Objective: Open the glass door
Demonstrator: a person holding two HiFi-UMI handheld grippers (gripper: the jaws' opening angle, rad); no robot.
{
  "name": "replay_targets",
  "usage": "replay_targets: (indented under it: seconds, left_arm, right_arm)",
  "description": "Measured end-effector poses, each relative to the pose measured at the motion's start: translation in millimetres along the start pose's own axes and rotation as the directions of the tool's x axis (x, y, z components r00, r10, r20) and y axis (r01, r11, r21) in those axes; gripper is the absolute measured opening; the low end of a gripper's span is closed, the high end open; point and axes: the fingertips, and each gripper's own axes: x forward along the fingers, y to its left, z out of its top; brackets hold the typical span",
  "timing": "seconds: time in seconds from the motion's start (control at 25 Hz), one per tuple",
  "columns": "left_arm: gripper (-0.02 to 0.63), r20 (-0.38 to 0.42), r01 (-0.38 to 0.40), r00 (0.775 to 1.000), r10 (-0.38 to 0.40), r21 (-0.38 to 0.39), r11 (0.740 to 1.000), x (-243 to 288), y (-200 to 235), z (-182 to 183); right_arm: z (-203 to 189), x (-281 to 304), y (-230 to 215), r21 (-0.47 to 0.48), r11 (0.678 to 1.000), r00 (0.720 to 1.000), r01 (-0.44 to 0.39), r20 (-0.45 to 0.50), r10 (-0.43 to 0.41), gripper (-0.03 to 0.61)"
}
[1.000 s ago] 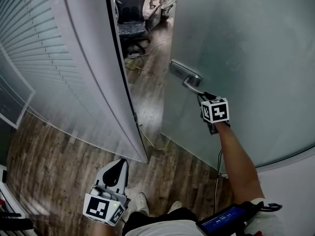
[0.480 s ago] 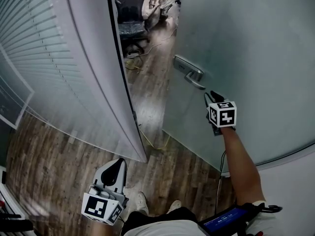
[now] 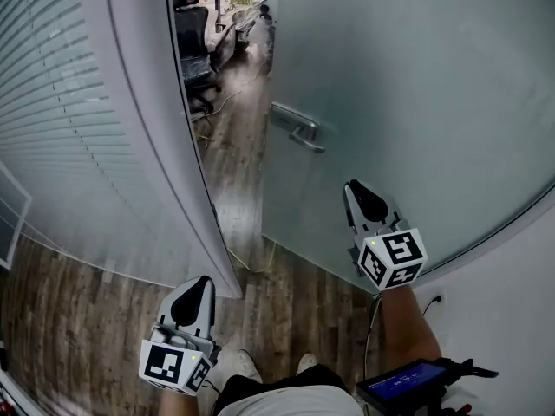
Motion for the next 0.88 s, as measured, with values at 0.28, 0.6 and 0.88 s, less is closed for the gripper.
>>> replay_targets:
  seconds: [0.28, 0.6, 0.88]
  left_arm:
    - [-0.001, 0.003, 0.091, 0.996, -0.091, 0.028, 0.995, -20, 6, 8]
    - [0.0, 0.021, 0.138, 0.99, -0.139, 0.037, 0.99, -39, -2, 18]
    - [-0.002, 0.045, 0.135, 0.99, -0.137, 0.043, 0.99, -47, -40, 32]
  right_arm:
    - [55, -73, 62, 0.011, 0.998, 0.994, 0.058, 0.095, -0.059, 0.02]
    - [59, -122, 91, 0.076, 0.994, 0.993, 0.082, 0.084, -0.089, 0.003]
    - [57, -172, 80, 0.093, 0.993, 0.993, 0.071, 0.088, -0.08, 0.003]
